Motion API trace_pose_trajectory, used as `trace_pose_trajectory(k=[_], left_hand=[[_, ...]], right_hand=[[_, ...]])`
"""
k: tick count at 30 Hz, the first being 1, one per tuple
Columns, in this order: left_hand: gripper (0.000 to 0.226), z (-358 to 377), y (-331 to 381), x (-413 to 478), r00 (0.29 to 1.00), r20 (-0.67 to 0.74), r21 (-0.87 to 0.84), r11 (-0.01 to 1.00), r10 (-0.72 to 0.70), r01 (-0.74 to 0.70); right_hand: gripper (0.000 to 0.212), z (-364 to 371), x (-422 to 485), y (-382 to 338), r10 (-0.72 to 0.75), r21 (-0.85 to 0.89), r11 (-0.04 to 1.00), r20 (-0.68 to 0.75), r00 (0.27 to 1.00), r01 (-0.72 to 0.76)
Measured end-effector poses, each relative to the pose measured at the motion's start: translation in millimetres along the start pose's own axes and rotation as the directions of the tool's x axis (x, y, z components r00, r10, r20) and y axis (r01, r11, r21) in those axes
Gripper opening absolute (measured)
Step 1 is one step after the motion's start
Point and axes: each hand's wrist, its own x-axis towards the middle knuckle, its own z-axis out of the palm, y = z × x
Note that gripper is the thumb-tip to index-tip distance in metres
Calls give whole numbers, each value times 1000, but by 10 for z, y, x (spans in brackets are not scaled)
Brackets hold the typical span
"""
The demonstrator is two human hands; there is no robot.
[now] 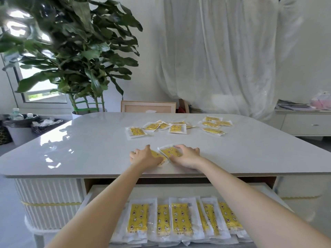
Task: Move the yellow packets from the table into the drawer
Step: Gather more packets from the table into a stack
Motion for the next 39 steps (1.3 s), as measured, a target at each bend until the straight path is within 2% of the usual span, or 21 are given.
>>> trace_pose_trajectory(k=[5,9,12,15,19,23,27,29,32,34,36,39], left_hand=[[87,-83,-22,65,999,-34,-49,999,-1,0],[94,-107,-17,-20,998,55,-153,988,-19,28],[96,-152,-31,-92,994,109,-288,957,-10,41],[93,-202,-71,-193,995,101,-430,901,-12,54],[78,-239,-135,-314,992,116,-557,825,-39,98],[65,-296,-76,-493,974,216,-703,703,64,110],[43,-314,96,-728,927,296,-644,765,230,16],[36,-298,167,-841,887,352,-566,823,300,-53],[31,-223,236,-984,808,463,-407,897,364,-171],[36,-124,283,-1038,766,526,-323,920,370,-223],[40,-10,326,-1061,753,547,-267,928,367,-258],[50,180,382,-1035,743,564,-267,931,361,-250]], right_hand=[[87,-108,-61,9,35,146,989,-9,999,-34],[97,-139,-100,54,72,284,957,-18,997,-64],[71,-143,-159,50,76,379,923,-2,997,-70],[45,-169,-265,41,81,445,890,59,995,-99],[40,-267,-415,113,93,582,801,109,990,-140],[39,-392,-620,281,75,661,733,157,985,-161],[40,-549,-822,548,82,649,741,164,983,-170],[42,-659,-937,698,48,590,778,288,956,-217],[47,-766,-1085,929,45,416,847,563,825,-330],[47,-751,-1150,1054,117,274,885,652,749,-376],[40,-687,-1184,1131,231,180,886,630,742,-428],[21,-599,-1135,1258,393,209,805,511,764,-555]])
